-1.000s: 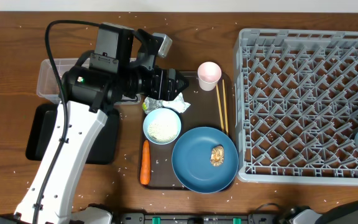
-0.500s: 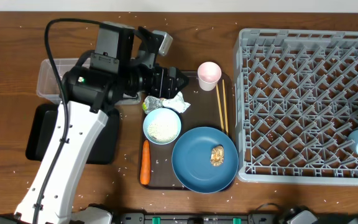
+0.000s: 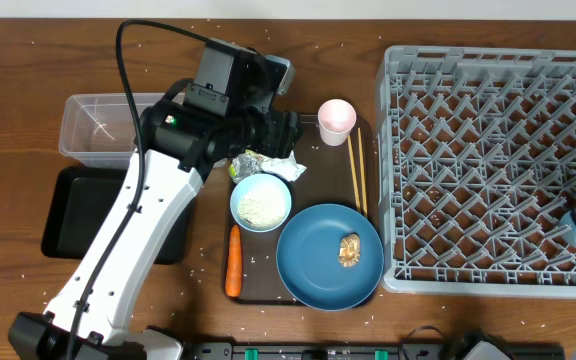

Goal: Sort waste into correct bins and load items into the dishwasher rack
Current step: 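Place the blue cup upside down in the rack with the right gripper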

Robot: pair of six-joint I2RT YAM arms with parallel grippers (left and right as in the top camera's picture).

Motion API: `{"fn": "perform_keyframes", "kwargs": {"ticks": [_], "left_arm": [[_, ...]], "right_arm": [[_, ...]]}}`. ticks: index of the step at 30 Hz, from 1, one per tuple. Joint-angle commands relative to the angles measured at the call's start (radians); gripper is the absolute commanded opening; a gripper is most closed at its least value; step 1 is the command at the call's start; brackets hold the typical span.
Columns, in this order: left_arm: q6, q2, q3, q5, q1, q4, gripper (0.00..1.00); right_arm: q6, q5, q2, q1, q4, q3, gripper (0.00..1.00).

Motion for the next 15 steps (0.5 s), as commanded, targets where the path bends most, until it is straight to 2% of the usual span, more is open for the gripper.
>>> {"fn": "perform_keyframes", "kwargs": {"ticks": [1, 15], "left_arm": [[0.007, -0.008, 0.016, -0.02, 0.001, -0.02, 0.66], [0.007, -0.008, 0.016, -0.02, 0.0, -0.039, 0.66]], "right_arm": [[0.086, 0.117, 0.075, -0.016, 0.011, -0.009, 0.01], [0.171, 0.197, 0.295, -0.134, 0.05, -0.009, 0.01]]}}
